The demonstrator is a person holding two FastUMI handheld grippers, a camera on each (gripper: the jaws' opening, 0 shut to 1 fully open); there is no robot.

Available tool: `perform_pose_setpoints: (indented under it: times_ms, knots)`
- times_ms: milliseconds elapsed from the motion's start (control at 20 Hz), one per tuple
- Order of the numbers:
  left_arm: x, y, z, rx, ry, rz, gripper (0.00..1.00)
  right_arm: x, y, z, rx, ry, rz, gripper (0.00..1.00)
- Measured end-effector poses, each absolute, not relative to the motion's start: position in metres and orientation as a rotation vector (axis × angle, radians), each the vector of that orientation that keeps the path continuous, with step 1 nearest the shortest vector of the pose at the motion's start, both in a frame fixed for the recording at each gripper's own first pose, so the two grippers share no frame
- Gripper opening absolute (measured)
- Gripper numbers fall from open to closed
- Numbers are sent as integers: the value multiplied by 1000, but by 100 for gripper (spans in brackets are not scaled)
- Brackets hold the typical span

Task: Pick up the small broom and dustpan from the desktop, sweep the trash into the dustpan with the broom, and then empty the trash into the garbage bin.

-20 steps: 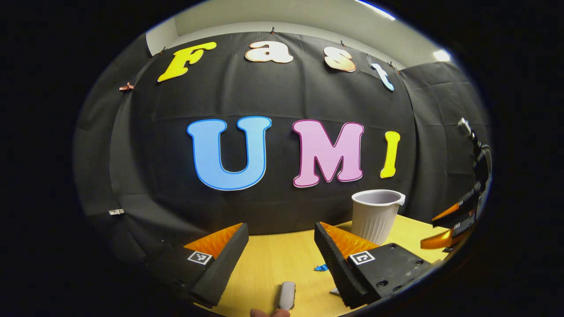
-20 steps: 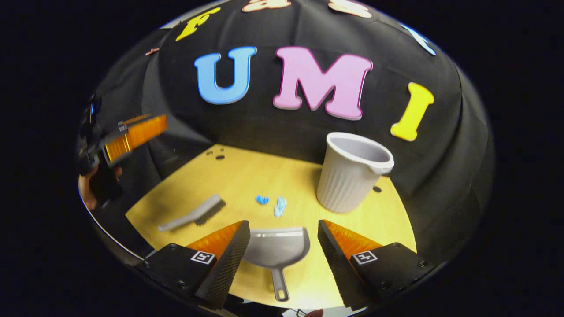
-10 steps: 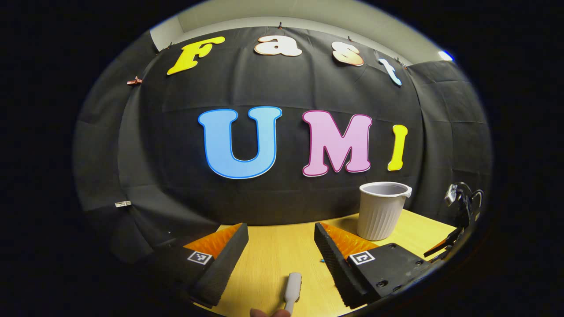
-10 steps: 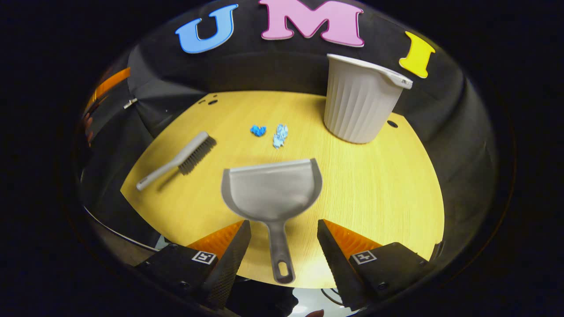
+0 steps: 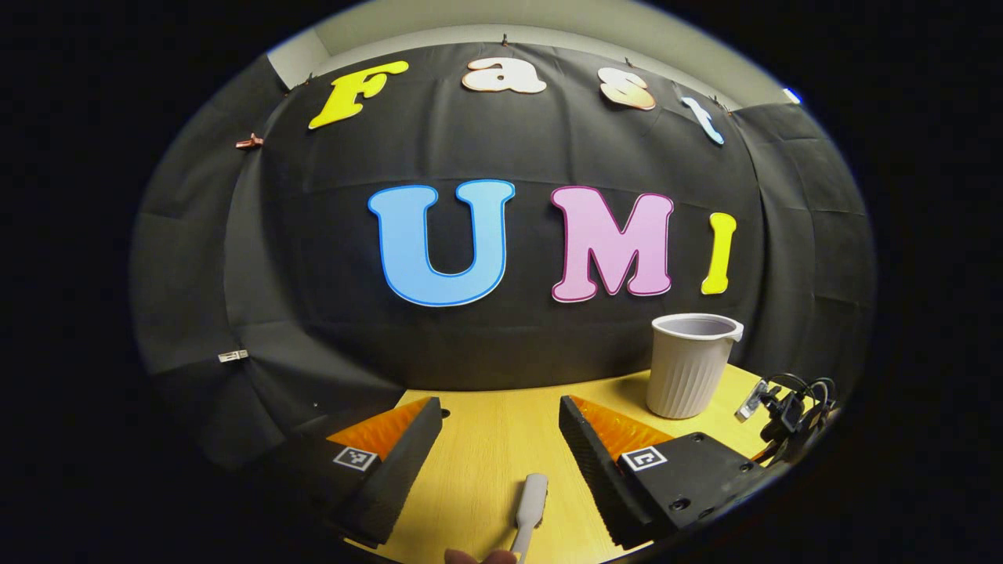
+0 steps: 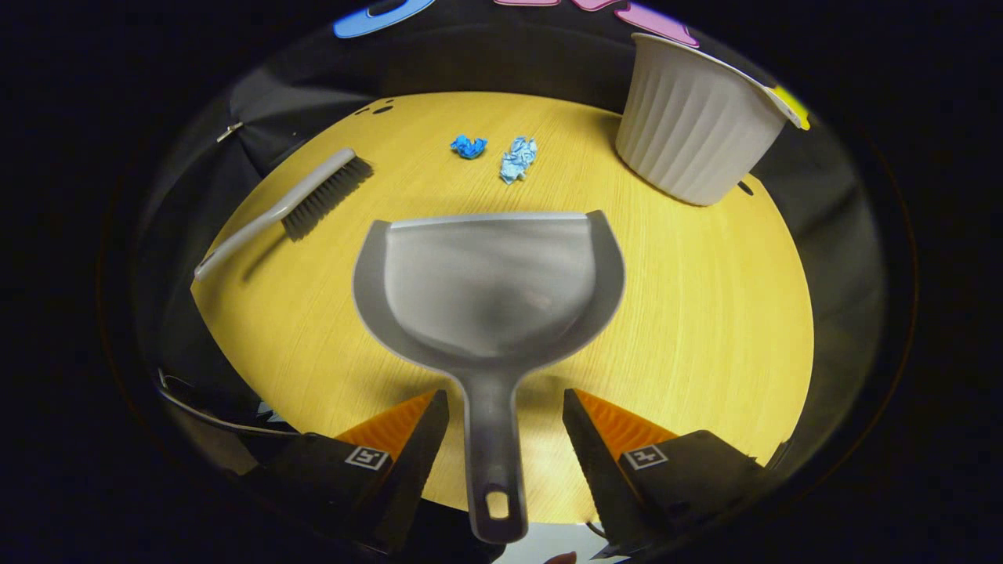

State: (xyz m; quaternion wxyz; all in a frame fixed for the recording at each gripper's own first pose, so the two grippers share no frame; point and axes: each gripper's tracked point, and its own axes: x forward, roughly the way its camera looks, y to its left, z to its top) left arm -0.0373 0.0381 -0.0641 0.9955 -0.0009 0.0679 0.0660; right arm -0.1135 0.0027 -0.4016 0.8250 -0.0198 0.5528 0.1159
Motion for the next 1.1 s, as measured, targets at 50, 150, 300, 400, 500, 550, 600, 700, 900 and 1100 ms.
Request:
perform_pose_setpoints:
  times_ms: [50,150,300,400,500,550,600,700,900,1100]
  knots:
    - [-38,38,-65,-1,138,136,97,-113,4,-406,-51,1189,248,92]
    - [-40,38,-67,-1,143,141,97,-111,8,-413,-62,1211,258,92]
    - [-42,39,-67,3,148,147,97,-106,13,-420,-41,1237,263,90]
    - [-41,39,-69,0,154,149,97,-100,16,-421,-19,1243,258,90]
    - [-40,37,-72,-1,161,149,97,-96,16,-422,-6,1256,252,88]
    - [-40,37,-74,-2,164,150,97,-96,14,-423,-19,1261,246,87]
    - [-39,37,-75,-2,167,152,97,-94,11,-421,-12,1264,238,79]
    - [-38,34,-80,-5,179,153,98,-94,10,-422,-7,1268,226,68]
    - [-33,28,-92,1,208,144,98,-86,14,-422,-27,1223,271,50]
    - [-29,20,-110,15,246,113,97,-86,11,-420,-47,1200,290,37]
